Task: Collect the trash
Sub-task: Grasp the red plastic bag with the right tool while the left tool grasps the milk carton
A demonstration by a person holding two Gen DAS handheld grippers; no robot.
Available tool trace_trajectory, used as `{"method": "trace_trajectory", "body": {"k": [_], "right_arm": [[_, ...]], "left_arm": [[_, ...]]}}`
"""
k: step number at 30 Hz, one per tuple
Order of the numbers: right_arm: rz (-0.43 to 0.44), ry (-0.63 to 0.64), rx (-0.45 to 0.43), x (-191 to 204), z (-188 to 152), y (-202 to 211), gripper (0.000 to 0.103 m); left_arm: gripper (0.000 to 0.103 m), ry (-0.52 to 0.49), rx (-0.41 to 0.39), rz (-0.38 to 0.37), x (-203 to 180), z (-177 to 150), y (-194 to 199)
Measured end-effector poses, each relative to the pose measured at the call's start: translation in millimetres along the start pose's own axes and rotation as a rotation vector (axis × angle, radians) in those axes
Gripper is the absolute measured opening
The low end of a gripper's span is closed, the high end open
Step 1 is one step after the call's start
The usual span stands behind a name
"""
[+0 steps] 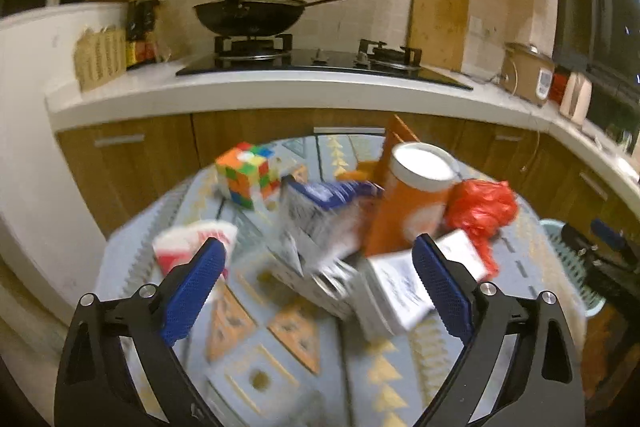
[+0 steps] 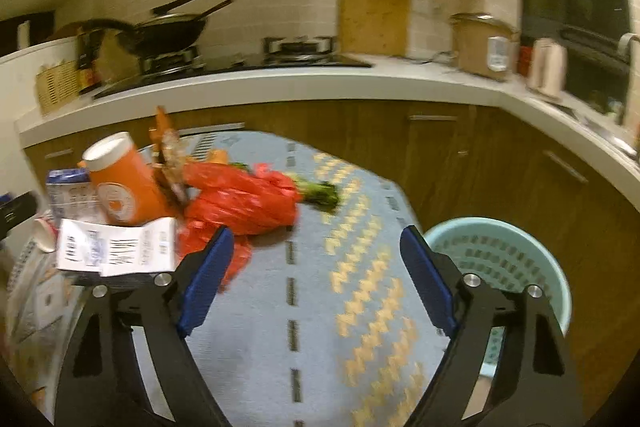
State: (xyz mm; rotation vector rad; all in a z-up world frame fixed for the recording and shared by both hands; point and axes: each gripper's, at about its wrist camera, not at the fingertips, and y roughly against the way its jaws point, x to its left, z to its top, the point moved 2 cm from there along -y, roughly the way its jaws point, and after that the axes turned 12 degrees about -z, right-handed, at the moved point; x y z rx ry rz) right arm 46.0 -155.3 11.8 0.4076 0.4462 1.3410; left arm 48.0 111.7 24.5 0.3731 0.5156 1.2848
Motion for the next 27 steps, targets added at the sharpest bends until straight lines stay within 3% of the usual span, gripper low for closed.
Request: {"method": "trace_trajectory", "body": {"k": [6,11,15,18,19,21,22,25,27], "right_arm": [[0.135,0.020,0.113,22,26,-37,0.079],[0.134,0.052,0.154,44,33,-66,0.080],[0.149,0.085,0.199,64,33,-85,0.086],[0.146,0.094,0.221,72,31,-93,0.086],[0.134,0.097,0.224,73,30,-96,0.085],[0.140,0.103,0.214,74,28,-95,0.079],[0.142,0.108,0.212,75,28,-94,0.069],[0.145,0.110,0.212,72,28,-91,0.039],[0.175,0.095,0.216,69,29,-90,0.029]], "left_arm": [[0.083,-0.032,0.151,-0.141,10,14,-43],[0.076,-0.052,0.198,-0.152,10,18,-63],[0.062,-0.022,0.227,-0.174,17,18,-71],[0.062,0.009,0.232,-0.197,21,18,-76],[0.057,0.017,0.229,-0.193,23,18,-77],[0.045,0.033,0.245,-0.195,24,16,-81],[0.040,0.044,0.259,-0.193,25,15,-84],[0.040,0.041,0.268,-0.194,22,9,-85],[0.039,0.034,0.248,-0.198,19,5,-78]]}}
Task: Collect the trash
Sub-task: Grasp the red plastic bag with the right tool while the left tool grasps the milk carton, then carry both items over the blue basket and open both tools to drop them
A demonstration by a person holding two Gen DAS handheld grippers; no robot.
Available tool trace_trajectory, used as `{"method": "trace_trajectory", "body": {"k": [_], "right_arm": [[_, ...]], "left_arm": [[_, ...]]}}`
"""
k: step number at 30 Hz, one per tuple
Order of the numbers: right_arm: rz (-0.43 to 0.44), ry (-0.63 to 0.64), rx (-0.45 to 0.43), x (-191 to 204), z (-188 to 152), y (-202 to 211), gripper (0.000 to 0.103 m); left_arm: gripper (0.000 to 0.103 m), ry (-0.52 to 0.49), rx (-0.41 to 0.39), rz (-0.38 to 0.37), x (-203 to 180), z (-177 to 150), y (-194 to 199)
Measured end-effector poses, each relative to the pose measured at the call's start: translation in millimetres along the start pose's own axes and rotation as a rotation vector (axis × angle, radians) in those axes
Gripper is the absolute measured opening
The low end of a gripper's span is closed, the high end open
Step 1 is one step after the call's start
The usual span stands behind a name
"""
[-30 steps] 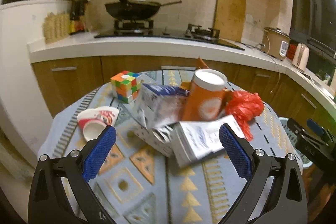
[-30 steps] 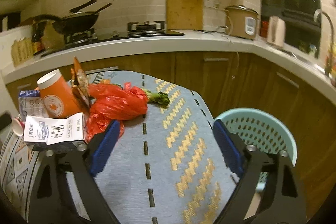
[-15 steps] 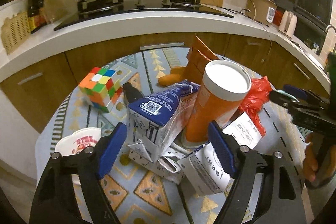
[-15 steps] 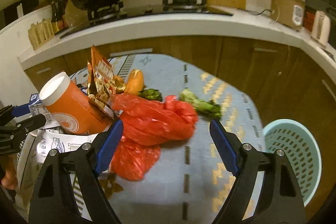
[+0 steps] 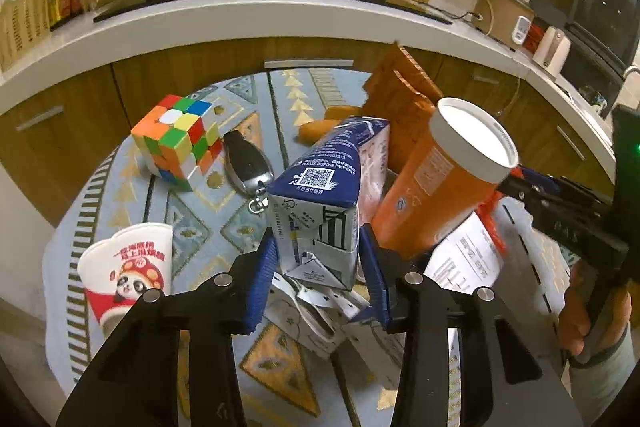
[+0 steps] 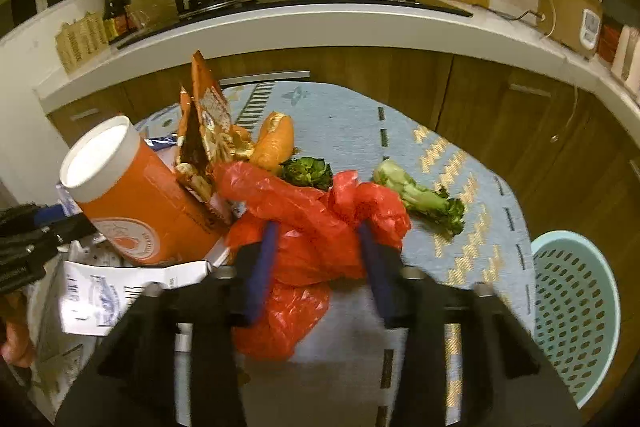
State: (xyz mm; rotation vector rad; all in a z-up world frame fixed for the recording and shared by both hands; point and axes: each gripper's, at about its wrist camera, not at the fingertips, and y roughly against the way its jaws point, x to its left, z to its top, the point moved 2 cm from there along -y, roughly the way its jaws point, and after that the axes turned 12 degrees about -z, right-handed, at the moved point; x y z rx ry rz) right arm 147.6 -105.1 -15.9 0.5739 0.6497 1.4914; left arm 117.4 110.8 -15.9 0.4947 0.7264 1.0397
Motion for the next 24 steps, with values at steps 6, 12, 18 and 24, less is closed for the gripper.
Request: {"method": "trace_trajectory", "body": {"k": [6,12,18,24], "right_arm": [[0.031,-0.022,-0.039,-8,-3,17,0.009],[0.058,-0.041,-0.116,-20,-2,54,0.005],[0.112,-0.059,-0.166,-32,3,86,0.004],[0.162,-0.073,-0.209,-39,7,115,0.004]], "left_arm": [[0.038,0.002,-0.085,0.007,-9,-3,20],[0.037,0.028,-0.208,0.004,-18,-1,56],[0.037,0.006,-0.322,0.004,-38,7,97],[0.037,-0.036,-0.397,-0.022,-70,16,120]]}}
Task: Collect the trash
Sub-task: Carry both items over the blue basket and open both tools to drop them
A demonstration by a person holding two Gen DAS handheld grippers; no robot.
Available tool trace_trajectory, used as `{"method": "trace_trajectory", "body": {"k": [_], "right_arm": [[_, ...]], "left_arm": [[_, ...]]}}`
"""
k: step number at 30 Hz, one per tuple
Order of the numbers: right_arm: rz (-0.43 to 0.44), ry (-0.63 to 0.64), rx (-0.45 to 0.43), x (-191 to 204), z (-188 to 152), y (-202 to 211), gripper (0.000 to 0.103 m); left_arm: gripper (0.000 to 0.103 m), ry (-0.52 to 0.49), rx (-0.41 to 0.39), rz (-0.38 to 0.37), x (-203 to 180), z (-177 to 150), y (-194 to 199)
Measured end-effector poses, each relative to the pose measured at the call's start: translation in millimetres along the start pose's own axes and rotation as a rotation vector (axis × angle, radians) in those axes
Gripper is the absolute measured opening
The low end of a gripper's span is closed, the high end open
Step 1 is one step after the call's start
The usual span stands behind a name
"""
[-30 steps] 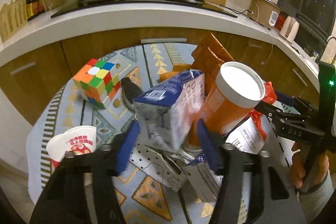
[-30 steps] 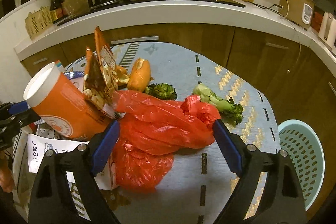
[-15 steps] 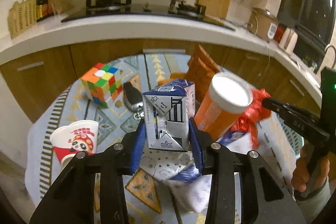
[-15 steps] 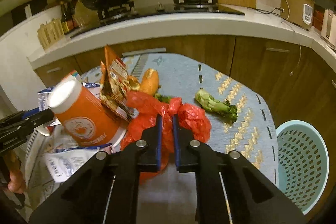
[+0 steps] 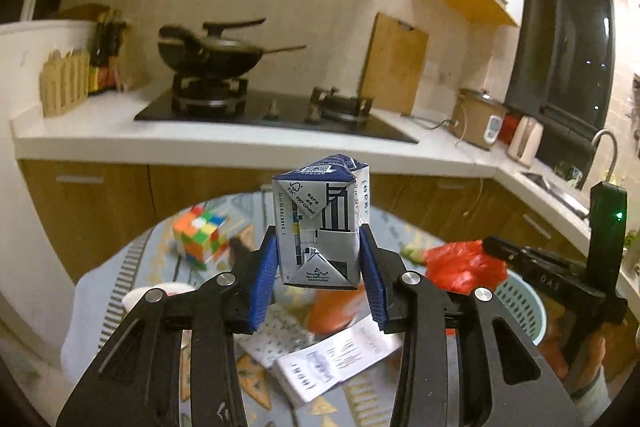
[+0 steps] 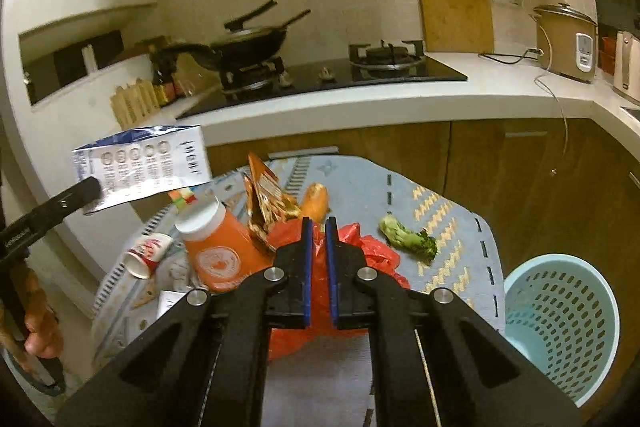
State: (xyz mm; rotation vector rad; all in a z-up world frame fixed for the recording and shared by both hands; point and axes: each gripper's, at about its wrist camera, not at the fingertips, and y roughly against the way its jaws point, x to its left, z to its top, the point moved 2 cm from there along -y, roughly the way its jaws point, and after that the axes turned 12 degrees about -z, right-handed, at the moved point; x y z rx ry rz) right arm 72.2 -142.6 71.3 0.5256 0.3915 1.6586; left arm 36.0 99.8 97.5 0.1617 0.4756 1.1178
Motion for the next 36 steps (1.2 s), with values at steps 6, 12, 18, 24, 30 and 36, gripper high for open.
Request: {"method": "trace_trajectory", "body": {"k": [6,12,18,24,30,36], "right_arm": [[-0.028,-0.005,-0.088,-12,18,37,0.003],[-0.039,-0.006,-0.021,-41,10,35,0.004],[0.013,0.052,0.132,-33,-55,17,0.080],[0.040,0.089,0.281,-17,-104,-14,0.080],[0.051,0.083,0.318,-12,-112,-31,0.058],[-0.002,0.011,0.239,-49,-94,-6,0.039]], "left_arm": [[0.037,-0.064,-0.009,-0.059,-41,9,-9],[0.037,-0.106,0.046,-0.128,-84,-2,-43],[0.037,-0.094,0.083,-0.153,-88,-22,-57],[0.037,-0.062,0.098,-0.153,-81,-30,-62],[0.037,-0.055,0.113,-0.147,-85,-35,-67],[0.037,-0.061,0.138,-0.184,-104,-30,-89]]}}
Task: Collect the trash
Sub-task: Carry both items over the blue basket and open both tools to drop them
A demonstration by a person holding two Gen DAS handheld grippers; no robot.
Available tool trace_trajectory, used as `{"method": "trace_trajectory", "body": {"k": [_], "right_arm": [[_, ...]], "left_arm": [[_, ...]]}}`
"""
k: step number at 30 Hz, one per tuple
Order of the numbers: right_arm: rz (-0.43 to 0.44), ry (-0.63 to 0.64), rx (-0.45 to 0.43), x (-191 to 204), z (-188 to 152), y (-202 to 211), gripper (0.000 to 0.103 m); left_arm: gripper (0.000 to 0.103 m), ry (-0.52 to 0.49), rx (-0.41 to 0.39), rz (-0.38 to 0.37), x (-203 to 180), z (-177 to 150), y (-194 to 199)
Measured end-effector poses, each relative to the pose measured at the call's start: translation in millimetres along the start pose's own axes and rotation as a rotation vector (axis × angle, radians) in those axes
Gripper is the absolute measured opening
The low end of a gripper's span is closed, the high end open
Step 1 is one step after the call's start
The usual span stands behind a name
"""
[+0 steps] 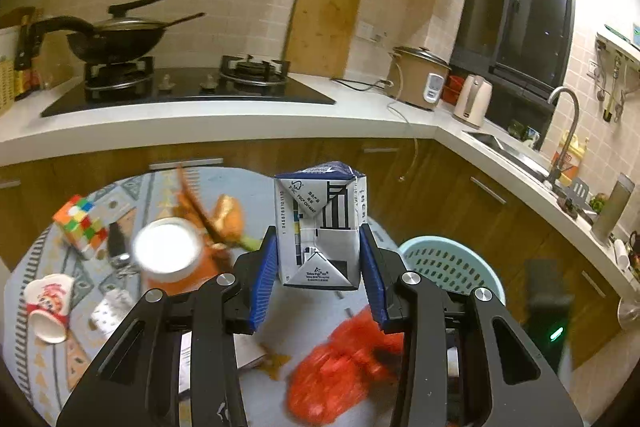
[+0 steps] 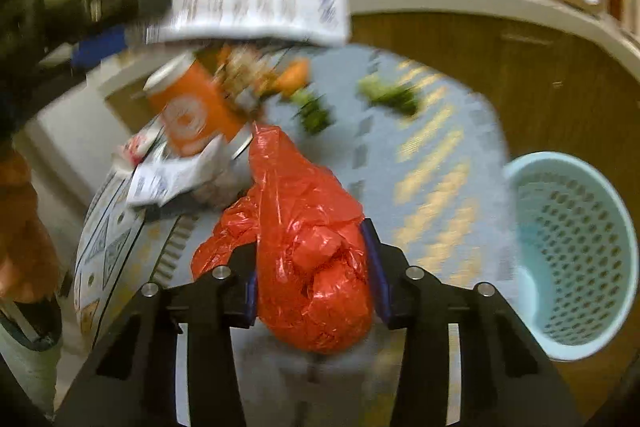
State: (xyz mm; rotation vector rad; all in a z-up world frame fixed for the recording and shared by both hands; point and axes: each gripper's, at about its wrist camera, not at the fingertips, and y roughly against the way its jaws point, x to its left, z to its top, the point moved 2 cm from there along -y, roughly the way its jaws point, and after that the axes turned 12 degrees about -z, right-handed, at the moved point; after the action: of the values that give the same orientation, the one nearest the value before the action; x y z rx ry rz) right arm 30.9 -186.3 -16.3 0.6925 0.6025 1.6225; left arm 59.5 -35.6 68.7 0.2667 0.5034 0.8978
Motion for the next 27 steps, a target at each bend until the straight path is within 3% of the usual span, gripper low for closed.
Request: {"method": "trace_trajectory", "body": {"k": [2,5,12,20,23,27], "right_arm": [[-0.042,-0.068,-0.047,-31,9,17,0.039],[-0.183,-0.149,-0.111,-81,18,37,0.039],[-0.376,-0.339,-0.080,-181,7,39,0.039],[-0.530,-0.405,0.009,-231,-11,32,0.042],[-0.537,-0.421,0.039,-239,-18,26,0.046],[-0.534,-0.431,0.061,-244,-25,19,0.052]], "left_arm": [[0.037,-0.015,0.012,-0.015,-9,3,-12],[0.037,-0.047,0.040,-0.057,-32,7,-38],[0.037,-0.064,0.159,-0.153,-73,-4,-106],[0.038,-0.081,0.314,-0.201,-108,-36,-174],[0.038,-0.099,0.351,-0.200,-114,-46,-184],[0.051,-0.102,0.367,-0.186,-111,-55,-185]]}}
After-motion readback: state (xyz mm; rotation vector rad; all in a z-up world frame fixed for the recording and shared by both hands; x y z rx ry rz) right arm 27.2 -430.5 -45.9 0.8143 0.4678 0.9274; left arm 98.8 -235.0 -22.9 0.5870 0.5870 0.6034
